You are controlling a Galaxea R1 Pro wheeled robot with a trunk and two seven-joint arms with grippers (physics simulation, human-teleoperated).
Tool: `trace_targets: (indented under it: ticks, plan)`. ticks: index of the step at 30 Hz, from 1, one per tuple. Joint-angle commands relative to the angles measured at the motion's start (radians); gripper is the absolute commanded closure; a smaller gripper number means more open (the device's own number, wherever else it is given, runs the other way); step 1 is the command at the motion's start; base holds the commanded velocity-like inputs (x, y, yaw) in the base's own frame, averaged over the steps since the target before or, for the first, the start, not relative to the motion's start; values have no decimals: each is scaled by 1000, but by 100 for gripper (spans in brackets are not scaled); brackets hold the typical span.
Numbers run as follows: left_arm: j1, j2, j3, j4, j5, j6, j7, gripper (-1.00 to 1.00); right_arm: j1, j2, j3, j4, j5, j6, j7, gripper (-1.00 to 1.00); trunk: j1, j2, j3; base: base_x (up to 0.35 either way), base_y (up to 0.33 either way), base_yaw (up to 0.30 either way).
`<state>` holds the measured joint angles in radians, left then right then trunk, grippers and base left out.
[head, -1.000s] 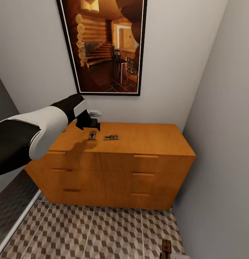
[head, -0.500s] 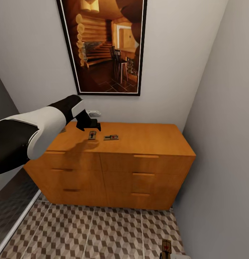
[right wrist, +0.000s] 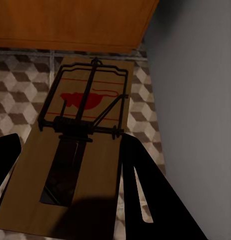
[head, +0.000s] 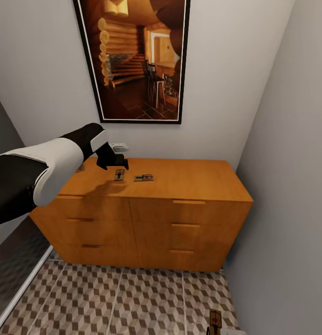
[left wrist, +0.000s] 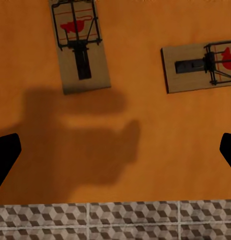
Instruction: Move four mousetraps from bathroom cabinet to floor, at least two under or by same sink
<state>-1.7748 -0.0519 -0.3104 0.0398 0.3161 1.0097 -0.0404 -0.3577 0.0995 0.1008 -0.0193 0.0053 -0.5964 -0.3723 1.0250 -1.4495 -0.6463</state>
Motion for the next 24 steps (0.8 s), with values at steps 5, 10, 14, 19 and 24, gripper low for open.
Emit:
trace_targets:
  ticks: [5,10,14,19,24]
  plan:
    - [-2,2,-7,-2,6,1,-5,-100,-1,0,8,1,-2,-2,-4,100,0,-1,-1,0,0,0]
    - [-2,3,-6,-3,6,1,-6,-100,0,0,8,1,-3,-2,-4,100,0,-1,-1,0,0,0]
    - [-2,4,-7,-4,5,1,-5,-100,-1,0,8,1,-3,-2,-4,100,0,-1,-1,1,0,0]
    - [-2,19,-7,-10,4,0,-3,-100,-1,0,9,1,-2,-2,-4,100,0,-1,-1,57,0,0]
    - [-2,22,-8,-19,3,-2,-1,-100,-1,0,9,1,-2,-2,-4,100,0,-1,-1,93,0,0]
